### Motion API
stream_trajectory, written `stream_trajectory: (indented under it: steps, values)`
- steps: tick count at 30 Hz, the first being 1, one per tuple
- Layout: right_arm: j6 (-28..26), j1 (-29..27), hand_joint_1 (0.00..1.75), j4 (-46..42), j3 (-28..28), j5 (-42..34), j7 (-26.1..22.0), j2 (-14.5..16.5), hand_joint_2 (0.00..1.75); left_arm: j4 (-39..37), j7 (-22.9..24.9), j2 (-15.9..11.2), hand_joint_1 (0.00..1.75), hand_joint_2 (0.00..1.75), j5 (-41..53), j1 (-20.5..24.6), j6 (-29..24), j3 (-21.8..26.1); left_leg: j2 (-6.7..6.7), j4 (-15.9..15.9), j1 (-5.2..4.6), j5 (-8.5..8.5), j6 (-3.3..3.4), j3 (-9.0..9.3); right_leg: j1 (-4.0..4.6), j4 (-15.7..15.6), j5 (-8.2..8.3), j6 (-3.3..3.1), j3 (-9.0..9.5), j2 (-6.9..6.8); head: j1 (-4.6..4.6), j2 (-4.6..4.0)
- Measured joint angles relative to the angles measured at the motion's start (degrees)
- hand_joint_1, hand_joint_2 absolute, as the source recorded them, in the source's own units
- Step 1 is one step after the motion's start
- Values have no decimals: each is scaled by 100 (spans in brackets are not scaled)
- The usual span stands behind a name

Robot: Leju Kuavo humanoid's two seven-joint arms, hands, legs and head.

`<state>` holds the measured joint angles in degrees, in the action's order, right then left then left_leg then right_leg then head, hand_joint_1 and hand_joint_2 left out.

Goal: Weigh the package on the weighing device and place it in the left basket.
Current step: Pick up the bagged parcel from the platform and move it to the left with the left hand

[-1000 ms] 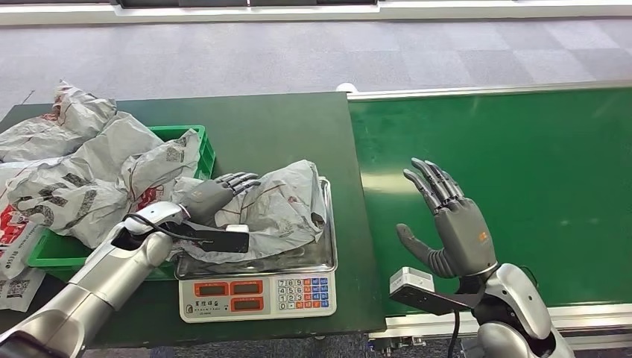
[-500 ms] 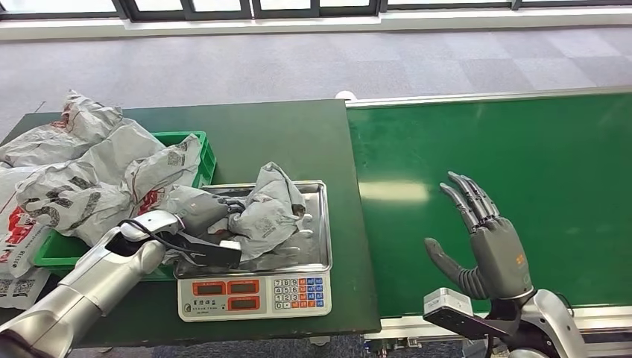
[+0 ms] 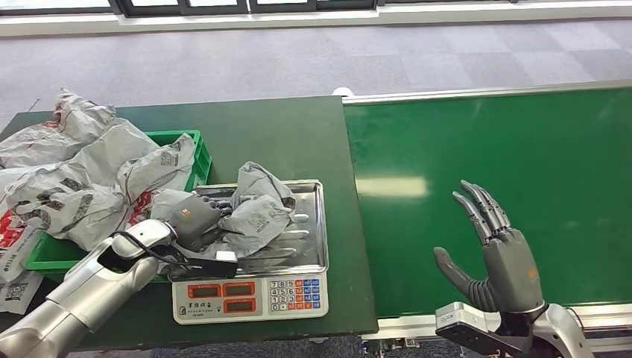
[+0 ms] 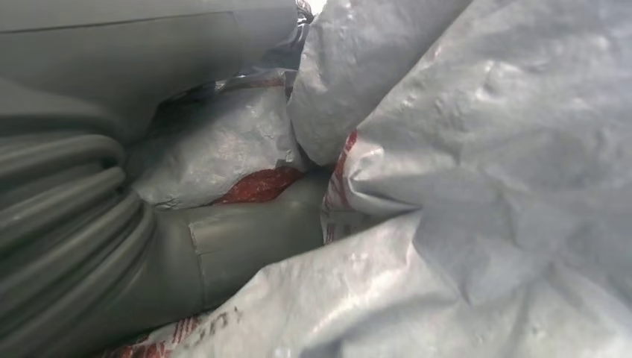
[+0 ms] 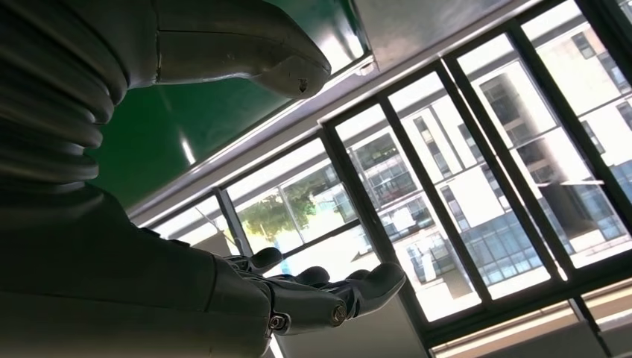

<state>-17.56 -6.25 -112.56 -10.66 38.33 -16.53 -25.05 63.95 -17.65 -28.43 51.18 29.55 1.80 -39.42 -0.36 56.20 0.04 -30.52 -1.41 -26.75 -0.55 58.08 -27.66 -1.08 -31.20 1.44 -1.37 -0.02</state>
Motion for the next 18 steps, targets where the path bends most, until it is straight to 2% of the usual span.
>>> stream_trajectory:
  steps: [5,11,18]
  values:
    - [-75,-232,0,-102,86,52,5,0,175,983,246,-233,175,175,201,-52,-416,620,-16,23,9,37,-17,-64,11,4,32,-6,-95,-11,0,0]
    - [-192,-449,0,-154,121,131,-66,23,175,2070,290,-578,175,175,132,566,-302,1875,-20,33,16,40,-19,-110,14,7,41,-7,-131,-14,-1,0]
    - [-218,-479,0,-157,89,393,39,194,175,2250,515,-857,175,175,461,1242,-238,2735,-20,33,15,40,-19,-115,14,6,41,-7,-137,-19,-1,0]
